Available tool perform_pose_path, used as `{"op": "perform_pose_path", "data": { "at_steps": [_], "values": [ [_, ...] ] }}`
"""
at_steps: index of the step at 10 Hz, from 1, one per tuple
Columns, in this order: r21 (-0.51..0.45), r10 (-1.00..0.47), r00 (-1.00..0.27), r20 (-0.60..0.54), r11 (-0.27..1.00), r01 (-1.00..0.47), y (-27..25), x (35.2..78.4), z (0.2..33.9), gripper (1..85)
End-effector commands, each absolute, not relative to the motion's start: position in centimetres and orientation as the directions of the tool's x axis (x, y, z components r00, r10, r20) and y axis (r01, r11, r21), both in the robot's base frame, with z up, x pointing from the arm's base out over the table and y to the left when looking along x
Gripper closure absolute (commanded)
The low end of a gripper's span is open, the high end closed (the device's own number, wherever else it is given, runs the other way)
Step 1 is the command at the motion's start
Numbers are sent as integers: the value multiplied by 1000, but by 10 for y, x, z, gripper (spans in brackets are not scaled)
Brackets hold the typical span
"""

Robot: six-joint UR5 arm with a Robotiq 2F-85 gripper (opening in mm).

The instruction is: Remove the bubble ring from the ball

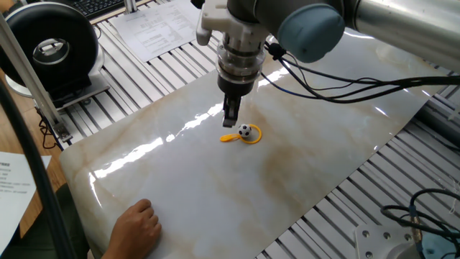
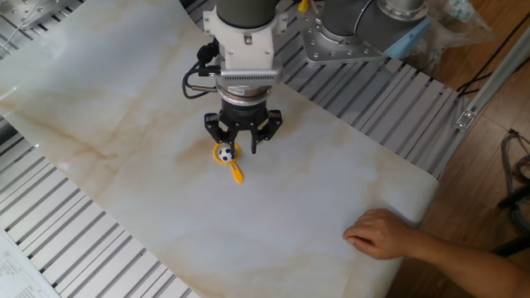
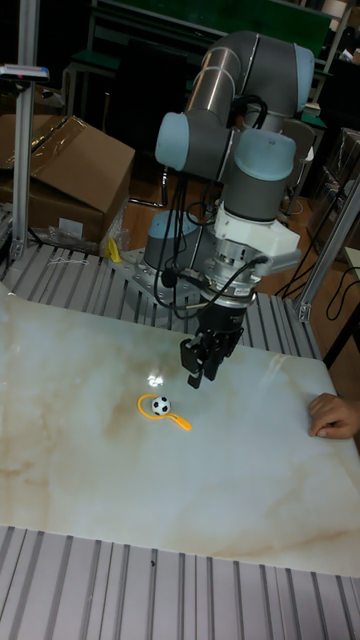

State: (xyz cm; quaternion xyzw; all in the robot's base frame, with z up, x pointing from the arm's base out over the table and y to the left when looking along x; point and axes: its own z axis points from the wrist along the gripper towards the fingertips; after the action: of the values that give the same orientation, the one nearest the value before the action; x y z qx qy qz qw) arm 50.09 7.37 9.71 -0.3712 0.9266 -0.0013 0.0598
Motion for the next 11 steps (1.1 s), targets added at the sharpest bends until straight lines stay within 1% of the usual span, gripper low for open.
{"op": "perform_pose_path", "data": {
  "at_steps": [1, 2, 4, 5, 6, 7, 9, 11],
  "values": [
    [-49, -670, -738, -79, 742, -669, 66, 495, 97, 470],
    [-26, -676, -735, -57, 737, -676, 67, 487, 97, 467],
    [-35, -689, -725, 8, 724, -689, 53, 476, 96, 457],
    [-53, -709, -705, 6, 704, -708, 51, 480, 97, 420],
    [-41, -711, -702, -47, 703, -710, 63, 488, 97, 400],
    [-53, -715, -696, -64, 699, -713, 66, 493, 81, 380],
    [-73, -714, -693, -96, 700, -711, 71, 494, 54, 380],
    [-90, -720, -686, -105, 694, -714, 67, 499, 39, 390]
  ]
}}
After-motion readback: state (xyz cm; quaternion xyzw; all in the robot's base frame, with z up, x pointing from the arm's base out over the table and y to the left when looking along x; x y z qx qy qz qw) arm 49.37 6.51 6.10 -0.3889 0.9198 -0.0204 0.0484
